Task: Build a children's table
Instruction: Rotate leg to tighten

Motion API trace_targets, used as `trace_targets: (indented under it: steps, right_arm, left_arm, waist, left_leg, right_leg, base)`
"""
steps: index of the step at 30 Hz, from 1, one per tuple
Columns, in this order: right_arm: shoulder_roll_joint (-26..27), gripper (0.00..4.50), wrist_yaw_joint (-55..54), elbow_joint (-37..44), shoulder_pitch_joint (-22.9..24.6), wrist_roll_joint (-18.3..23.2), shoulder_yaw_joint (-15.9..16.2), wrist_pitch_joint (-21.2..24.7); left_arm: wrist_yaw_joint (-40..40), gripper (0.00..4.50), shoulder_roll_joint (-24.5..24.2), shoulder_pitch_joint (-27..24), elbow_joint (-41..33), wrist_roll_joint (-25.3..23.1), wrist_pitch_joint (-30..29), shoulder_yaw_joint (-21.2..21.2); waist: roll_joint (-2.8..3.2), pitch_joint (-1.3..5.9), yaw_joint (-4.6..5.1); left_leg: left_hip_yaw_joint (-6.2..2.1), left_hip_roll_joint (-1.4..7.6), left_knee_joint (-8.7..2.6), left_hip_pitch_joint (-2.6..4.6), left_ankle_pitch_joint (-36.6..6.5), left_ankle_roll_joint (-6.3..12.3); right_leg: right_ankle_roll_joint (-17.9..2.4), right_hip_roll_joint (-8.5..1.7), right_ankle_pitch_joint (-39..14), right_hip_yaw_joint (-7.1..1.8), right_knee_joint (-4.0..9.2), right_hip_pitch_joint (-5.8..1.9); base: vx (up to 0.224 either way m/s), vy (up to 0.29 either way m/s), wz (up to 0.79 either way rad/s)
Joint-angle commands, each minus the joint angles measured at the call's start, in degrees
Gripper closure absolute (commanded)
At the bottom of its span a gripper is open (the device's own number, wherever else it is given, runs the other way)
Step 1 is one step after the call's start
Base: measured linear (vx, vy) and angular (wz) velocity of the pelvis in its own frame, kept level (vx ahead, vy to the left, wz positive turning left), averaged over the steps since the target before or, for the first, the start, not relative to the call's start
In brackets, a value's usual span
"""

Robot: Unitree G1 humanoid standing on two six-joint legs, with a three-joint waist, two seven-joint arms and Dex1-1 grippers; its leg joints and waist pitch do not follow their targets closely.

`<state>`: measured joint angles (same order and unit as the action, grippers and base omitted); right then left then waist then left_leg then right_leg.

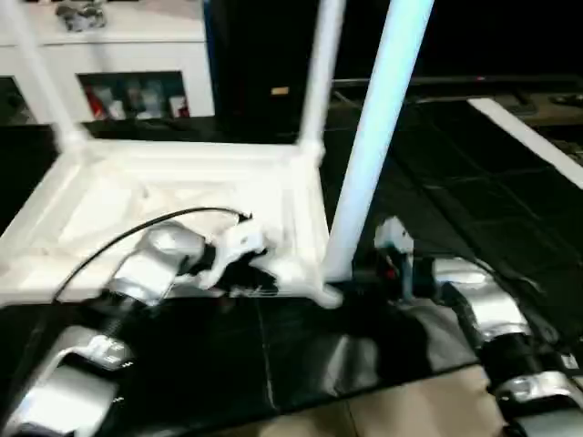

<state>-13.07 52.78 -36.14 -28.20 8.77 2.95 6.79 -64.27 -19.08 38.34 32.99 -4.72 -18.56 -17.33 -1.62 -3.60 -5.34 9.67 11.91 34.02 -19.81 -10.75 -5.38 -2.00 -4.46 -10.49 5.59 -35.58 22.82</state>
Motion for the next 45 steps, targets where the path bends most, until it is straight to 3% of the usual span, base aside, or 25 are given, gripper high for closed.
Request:
trace_targets:
  steps: [1, 3, 9, 10, 13, 14, 18, 19, 20, 25, 28, 33, 37, 39, 41, 43, 45]
  right_arm:
    - [6.8, 1.85, -7.2, -2.0, -1.0, -0.6, 2.5, 3.0]
    - [11.1, 1.85, -14.7, -4.4, -3.0, 0.1, 0.5, 5.0]
    - [15.8, 1.85, -25.3, -9.2, -7.3, -1.1, -1.4, 5.3]
    - [15.8, 1.85, -25.4, -9.3, -7.3, -1.0, -1.6, 5.2]
    - [15.6, 1.15, -25.9, -9.3, -7.4, -1.5, -2.3, 3.8]
    - [15.5, 1.15, -25.8, -9.2, -7.4, -1.6, -2.3, 3.7]
    - [14.5, 0.78, -24.7, -8.1, -6.4, -2.2, -2.3, 2.5]
    - [12.7, 0.73, -21.9, -5.9, -4.9, -2.2, -1.5, 1.7]
    - [12.1, 0.63, -20.6, -5.3, -4.4, -2.2, -1.3, 1.1]
    - [7.7, 0.17, -12.9, -1.8, -1.7, -2.3, 0.7, -1.4]
    - [2.3, 0.02, -4.5, 0.2, 0.1, -1.7, 1.4, -4.1]
    - [-2.0, 0.02, 3.8, 2.0, 0.5, 0.4, 0.7, -4.7]
    - [-6.5, 0.02, 12.6, 3.1, 0.2, 0.6, 2.8, -4.8]
    - [-6.9, 0.02, 13.8, 3.3, 0.3, 0.7, 3.2, -4.8]
    - [-9.1, 0.02, 19.8, 3.2, 0.0, 0.2, 5.9, -6.1]
    - [-9.6, 0.02, 21.8, 2.7, -0.2, 0.0, 6.5, -6.3]
    - [-9.7, 0.02, 22.7, 2.3, -0.4, -0.1, 6.5, -6.3]
  left_arm:
    - [7.6, 4.50, 5.8, 1.8, -0.1, 1.3, -2.6, 0.6]
    - [12.4, 4.50, 8.8, 2.7, 0.9, 1.3, -4.5, 1.8]
    - [21.5, 4.50, 14.4, 5.0, 3.1, 0.9, -7.8, 4.4]
    - [21.6, 4.50, 14.4, 5.1, 3.2, 0.9, -7.7, 4.4]
    - [21.2, 4.50, 13.1, 5.6, 3.8, 0.1, -6.4, 4.3]
    - [21.1, 4.50, 12.8, 5.6, 3.9, -0.1, -6.1, 4.2]
    - [18.4, 4.50, 10.4, 4.9, 3.4, 0.0, -5.3, 4.0]
    - [15.7, 4.50, 8.6, 4.0, 2.7, 0.0, -4.1, 3.5]
    - [14.9, 4.50, 8.0, 3.7, 2.5, 0.0, -3.8, 3.3]
    - [10.5, 4.50, 5.1, 2.9, 2.7, -0.6, 0.7, 2.1]
    - [4.2, 4.50, 2.0, 2.2, 2.8, -0.5, 5.2, 0.5]
    - [-4.8, 4.50, -1.3, 1.3, 1.7, 1.0, 9.2, -1.1]
    - [-12.8, 4.50, -4.4, 0.5, 0.0, 1.8, 11.7, -3.5]
    - [-13.6, 4.50, -4.7, 0.5, -0.1, 1.7, 12.2, -3.9]
    - [-16.7, 4.50, -6.5, 0.8, 0.2, 1.0, 15.1, -5.3]
    - [-17.6, 4.50, -6.9, 0.9, 0.3, 0.9, 16.0, -5.5]
    - [-18.1, 4.50, -6.9, 0.9, 0.3, 0.9, 16.4, -5.5]
  waist:
    - [-0.08, 3.70, 0.31]
    - [0.10, 3.76, 0.81]
    - [0.02, 4.02, 1.35]
    - [0.03, 4.01, 1.36]
    - [-0.09, 4.29, 1.33]
    - [-0.16, 4.39, 1.28]
    - [-0.04, 4.35, 1.35]
    - [0.46, 4.25, 1.27]
    - [0.29, 4.29, 1.37]
    - [0.74, 4.23, 1.85]
    - [0.51, 4.31, 1.59]
    - [0.55, 4.31, 1.33]
    - [0.50, 4.21, 0.20]
    - [0.44, 4.18, -0.11]
    - [0.30, 4.08, -0.37]
    - [0.03, 4.07, -0.37]
    - [0.16, 4.07, -0.44]
  left_leg:
    - [-0.37, 0.88, -4.04, -0.11, -12.5, 0.62]
    - [-0.49, 0.90, -4.13, -0.13, -12.7, 0.50]
    - [-0.33, 1.03, -4.11, 0.19, -12.3, 0.93]
    - [-0.33, 1.05, -4.11, 0.10, -12.0, 1.15]
    - [-0.23, 1.12, -4.11, -0.45, -9.4, 2.47]
    - [-0.16, 1.11, -4.03, -0.48, -8.7, 2.68]
    - [-0.04, 1.09, -4.05, -0.40, -8.1, 2.99]
    - [-0.09, 1.09, -4.13, -0.34, -9.1, 2.91]
    - [-0.05, 1.11, -4.12, -0.40, -9.2, 2.89]
    - [-0.21, 1.19, -4.19, -0.33, -11.1, 2.68]
    - [-0.17, 1.22, -4.08, -0.40, -10.9, 3.34]
    - [-0.05, 1.49, -4.04, -0.21, -9.7, 4.08]
    - [0.15, 1.75, -4.05, 0.01, -9.9, 4.02]
    - [0.23, 1.74, -4.06, -0.08, -10.1, 3.81]
    - [0.16, 1.73, -4.12, -0.06, -11.6, 3.38]
    - [0.18, 1.71, -4.11, -0.11, -11.6, 3.18]
    - [0.15, 1.71, -4.11, -0.13, -11.3, 3.10]
  right_leg:
    - [-4.5, -4.18, -29.3, -2.61, 6.66, -2.77]
    - [-4.9, -4.11, -28.5, -2.48, 6.57, -2.70]
    - [-7.0, -4.08, -23.0, -2.75, 6.22, -2.46]
    - [-7.3, -4.11, -21.9, -2.82, 6.12, -2.52]
    - [-8.8, -4.00, -15.2, -3.07, 5.30, -2.95]
    - [-9.3, -3.99, -13.5, -3.12, 5.11, -3.05]
    - [-10.0, -3.97, -12.1, -3.18, 5.02, -3.11]
    - [-9.8, -4.04, -13.3, -3.17, 5.28, -3.12]
    - [-9.7, -3.98, -13.2, -3.20, 5.28, -3.19]
    - [-10.2, -3.87, -13.5, -3.18, 5.33, -3.28]
    - [-10.2, -3.90, -12.8, -3.25, 5.33, -3.40]
    - [-12.7, -3.89, -9.0, -3.32, 4.73, -3.22]
    - [-12.9, -3.89, -9.5, -3.33, 4.63, -3.13]
    - [-12.8, -3.90, -9.7, -3.35, 4.58, -3.12]
    - [-11.8, -4.04, -13.3, -3.24, 4.92, -3.12]
    - [-11.1, -4.03, -14.5, -3.27, 5.04, -3.07]
    - [-10.7, -4.07, -15.4, -3.29, 5.09, -3.02]
  base:
    - [0.000, 0.000, 0.00]
    - [0.000, 0.000, 0.00]
    - [0.000, 0.000, 0.00]
    - [0.000, 0.000, 0.00]
    - [0.000, 0.000, 0.00]
    - [0.000, 0.000, 0.00]
    - [0.000, 0.000, 0.00]
    - [0.000, 0.000, 0.00]
    - [0.000, 0.000, 0.00]
    - [0.000, 0.000, 0.00]
    - [0.000, 0.000, 0.00]
    - [0.000, 0.000, 0.00]
    - [0.000, 0.000, 0.00]
    - [0.000, 0.000, 0.00]
    - [0.000, 0.000, 0.00]
    - [0.000, 0.000, 0.00]
    - [0.000, 0.000, 0.00]
